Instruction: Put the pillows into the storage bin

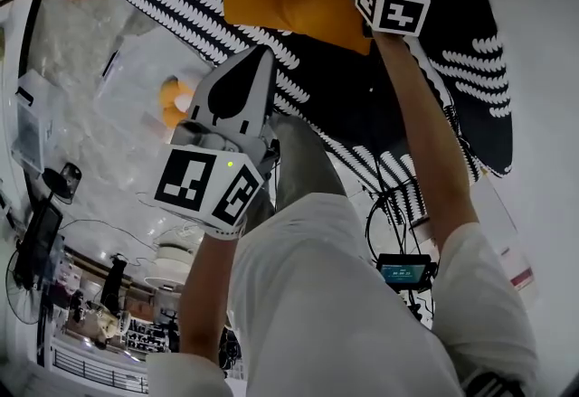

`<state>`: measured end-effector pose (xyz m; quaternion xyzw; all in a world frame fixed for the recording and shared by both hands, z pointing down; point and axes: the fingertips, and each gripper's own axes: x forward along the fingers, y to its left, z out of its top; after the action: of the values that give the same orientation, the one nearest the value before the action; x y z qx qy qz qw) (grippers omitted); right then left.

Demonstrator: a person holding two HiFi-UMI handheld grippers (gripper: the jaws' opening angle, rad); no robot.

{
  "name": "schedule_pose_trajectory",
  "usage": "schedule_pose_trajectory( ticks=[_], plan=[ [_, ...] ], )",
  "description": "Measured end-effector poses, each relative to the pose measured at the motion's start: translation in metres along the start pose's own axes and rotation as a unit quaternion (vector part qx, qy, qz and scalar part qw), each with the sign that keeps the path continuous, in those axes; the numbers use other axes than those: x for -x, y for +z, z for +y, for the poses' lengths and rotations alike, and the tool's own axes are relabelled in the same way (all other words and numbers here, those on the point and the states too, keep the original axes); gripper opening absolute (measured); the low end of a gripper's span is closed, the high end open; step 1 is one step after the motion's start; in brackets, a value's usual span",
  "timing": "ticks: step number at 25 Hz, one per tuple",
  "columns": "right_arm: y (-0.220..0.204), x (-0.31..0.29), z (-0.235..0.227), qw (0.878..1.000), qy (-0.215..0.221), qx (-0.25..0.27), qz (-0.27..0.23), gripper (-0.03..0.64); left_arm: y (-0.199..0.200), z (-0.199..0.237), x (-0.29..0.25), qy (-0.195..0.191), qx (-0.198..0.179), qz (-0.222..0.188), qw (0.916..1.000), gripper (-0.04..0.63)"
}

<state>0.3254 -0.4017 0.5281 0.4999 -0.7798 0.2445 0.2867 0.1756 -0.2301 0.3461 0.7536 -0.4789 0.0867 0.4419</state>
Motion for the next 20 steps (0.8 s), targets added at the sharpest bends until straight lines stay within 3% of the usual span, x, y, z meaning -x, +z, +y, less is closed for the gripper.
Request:
schedule_pose_trajectory(
  ticks=[4, 10, 20],
  plan=[
    [0.009, 0.014, -0.001, 1.0, 0.025, -0.011, -0.013, 0.017, -0.002, -0.012, -0.008, 0.0, -0.004, -0.002, 1.0, 0.008],
    [0.025, 0.016, 0.051, 0.997, 0.066, -0.036, -0.018, 0.017, 0.002, 0.015, 0.009, -0.001, -0.008, -0.008, 0.9999, 0.008],
    [0.062, 0.067, 0.096, 0.987, 0.122, -0.088, -0.048, 0.017, 0.003, 0.001, 0.04, 0.018, 0.003, -0.042, 0.999, 0.008]
  ],
)
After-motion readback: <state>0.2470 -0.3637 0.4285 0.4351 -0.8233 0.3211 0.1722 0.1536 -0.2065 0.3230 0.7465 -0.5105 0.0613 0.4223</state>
